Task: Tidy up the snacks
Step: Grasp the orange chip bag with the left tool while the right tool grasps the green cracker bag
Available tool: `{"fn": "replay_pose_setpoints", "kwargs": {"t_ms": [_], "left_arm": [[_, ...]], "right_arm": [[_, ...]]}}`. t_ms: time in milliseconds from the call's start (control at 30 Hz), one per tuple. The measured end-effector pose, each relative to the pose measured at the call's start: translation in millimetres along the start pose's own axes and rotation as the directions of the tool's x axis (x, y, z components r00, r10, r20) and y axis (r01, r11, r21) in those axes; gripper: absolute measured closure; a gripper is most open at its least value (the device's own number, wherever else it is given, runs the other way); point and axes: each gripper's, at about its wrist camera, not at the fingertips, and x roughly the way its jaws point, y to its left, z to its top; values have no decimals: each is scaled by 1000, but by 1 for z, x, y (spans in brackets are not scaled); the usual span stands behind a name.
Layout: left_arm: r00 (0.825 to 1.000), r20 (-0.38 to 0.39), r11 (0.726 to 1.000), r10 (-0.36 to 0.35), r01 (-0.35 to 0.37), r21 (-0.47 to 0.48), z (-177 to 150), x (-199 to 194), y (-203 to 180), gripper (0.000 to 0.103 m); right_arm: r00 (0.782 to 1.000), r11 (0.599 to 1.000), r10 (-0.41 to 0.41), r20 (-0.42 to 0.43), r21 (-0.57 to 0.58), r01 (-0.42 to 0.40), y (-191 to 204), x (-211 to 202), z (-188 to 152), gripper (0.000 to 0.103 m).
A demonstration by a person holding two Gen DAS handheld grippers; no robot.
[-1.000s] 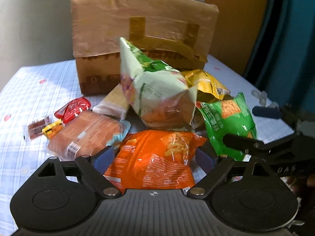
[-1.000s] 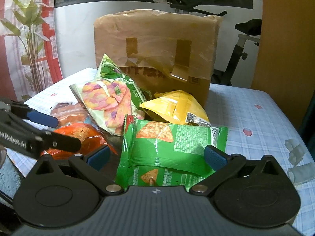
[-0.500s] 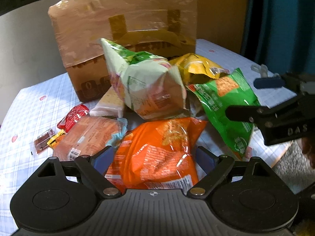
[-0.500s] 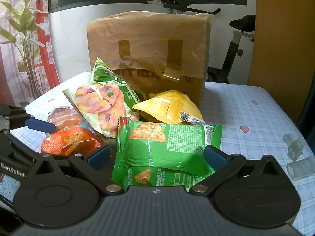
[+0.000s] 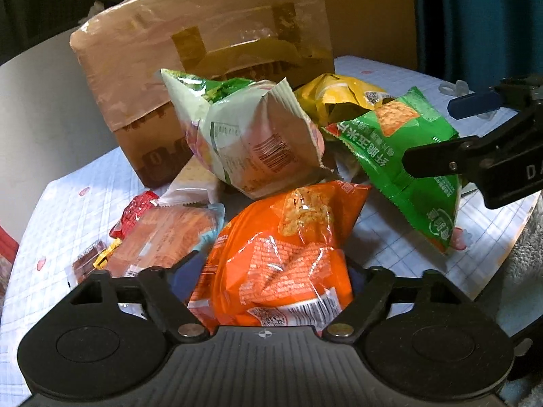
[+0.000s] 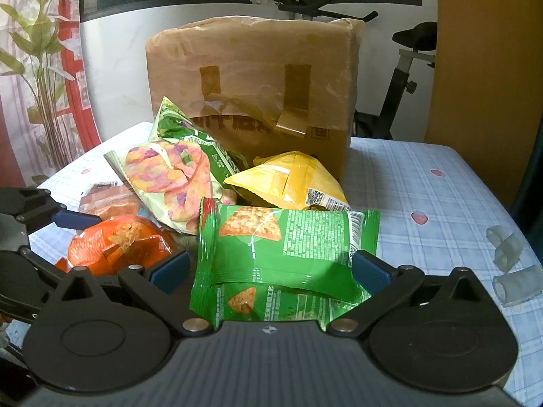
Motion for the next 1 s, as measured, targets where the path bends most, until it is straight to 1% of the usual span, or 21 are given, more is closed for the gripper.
{"fn": "replay_pose_setpoints", "kwargs": {"t_ms": [67,200,300,400,567,700,833,900,1000], "left_arm": [[1000,7,999,-22,22,-32,0,-4,7,32],[998,40,990,-52,57,-131,-1,-13,22,39],[995,66,976,-71,83,-199,-1,-20,33,39],[992,96,962,-85,107,-253,-3,-28,40,39],[988,118,936,-101,135,-324,-9,-34,48,39],[980,157,906,-122,174,-386,-16,-36,59,39],[974,184,875,-132,202,-439,-23,-39,69,39],[973,195,868,-126,204,-454,-27,-42,73,39],[970,209,858,-126,212,-467,-30,-44,75,39]], "right_arm": [[1000,1000,-19,-2,-18,19,2,0,0,0],[999,997,-35,-3,-72,34,10,-1,0,0],[999,993,-42,-17,-107,40,18,2,-1,0],[995,988,-92,-31,-127,87,25,5,-2,0],[987,975,-151,-51,-172,140,35,13,-4,0],[982,961,-178,-69,-226,159,45,25,-6,0],[975,944,-216,-52,-265,195,53,39,-8,0],[972,934,-231,-47,-290,208,58,46,-9,0],[962,904,-273,-16,-347,250,67,55,-15,0]]}}
